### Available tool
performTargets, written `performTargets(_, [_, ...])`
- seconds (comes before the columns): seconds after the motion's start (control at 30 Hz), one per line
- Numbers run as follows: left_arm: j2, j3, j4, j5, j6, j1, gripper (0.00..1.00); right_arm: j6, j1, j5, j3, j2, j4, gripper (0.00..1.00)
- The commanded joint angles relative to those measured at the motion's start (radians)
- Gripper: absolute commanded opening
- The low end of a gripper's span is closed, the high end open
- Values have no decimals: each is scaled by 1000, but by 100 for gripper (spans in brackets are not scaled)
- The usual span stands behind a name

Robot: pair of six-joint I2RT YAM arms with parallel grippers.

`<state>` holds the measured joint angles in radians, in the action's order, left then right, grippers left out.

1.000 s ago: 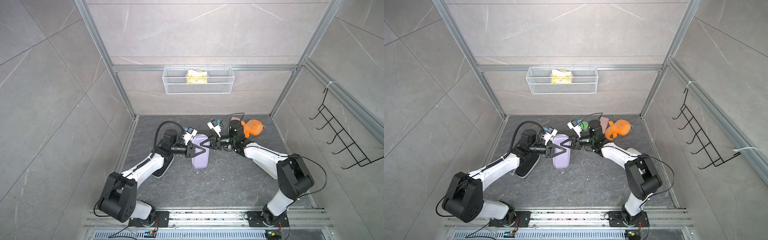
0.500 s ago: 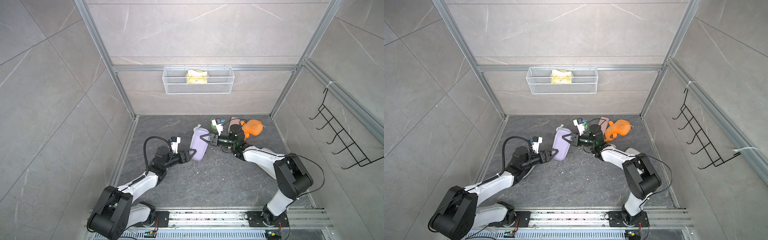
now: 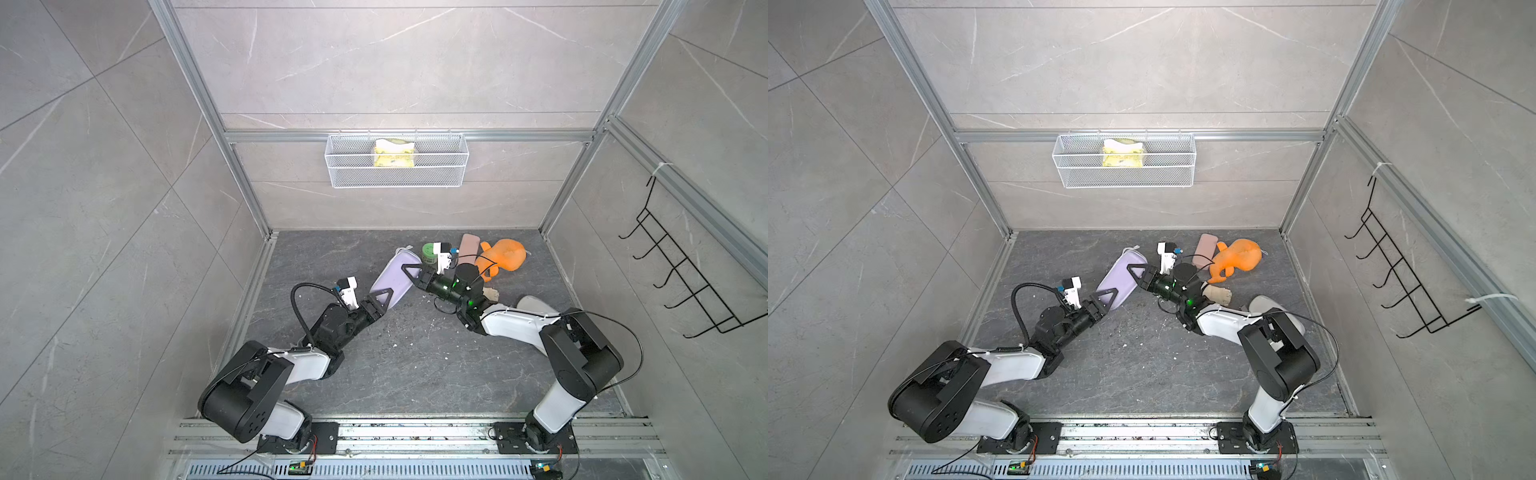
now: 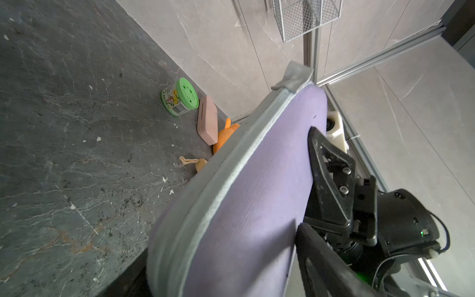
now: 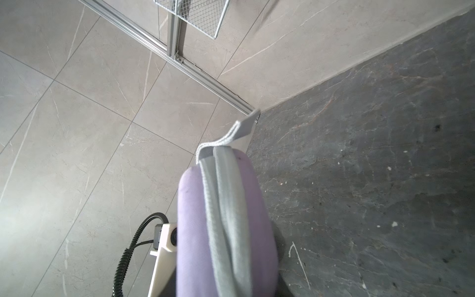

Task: Put umbrellas into zippered umbrella sleeves
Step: Adjust the umbrella sleeve.

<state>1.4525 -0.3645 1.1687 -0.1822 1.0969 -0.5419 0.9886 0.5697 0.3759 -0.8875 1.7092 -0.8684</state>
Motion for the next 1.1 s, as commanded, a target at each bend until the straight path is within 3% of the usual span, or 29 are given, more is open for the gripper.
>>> performTargets(0.0, [15,-53,130,71,31,-13,71,101,22,-15,6,-39,-141,11])
performTargets(0.1, [36,-78,161,67,43,-21,62,134,25,-14,18,-34,-157,14])
performTargets(0.2, [56,-77,216,70,62,-21,45,144,24,-17,30,-26,-153,18])
performTargets(0.33, [50,-49,244,101,52,-19,23,143,2,-22,60,-27,-146,38])
performTargets(0.47, [11,-29,244,106,-2,-6,15,150,-40,3,101,-29,-148,53])
performTargets(0.67, [-51,-23,206,91,-26,48,2,109,-103,49,180,-75,-131,60])
performTargets(0.83, [-148,-57,-25,88,-57,75,0,-149,-102,31,241,-160,30,56])
performTargets(0.97, [-205,-108,-174,60,-103,72,0,-550,13,-251,223,-234,301,53])
performTargets(1.07, [-219,-114,-182,56,-101,70,0,-751,101,-397,185,-207,306,52])
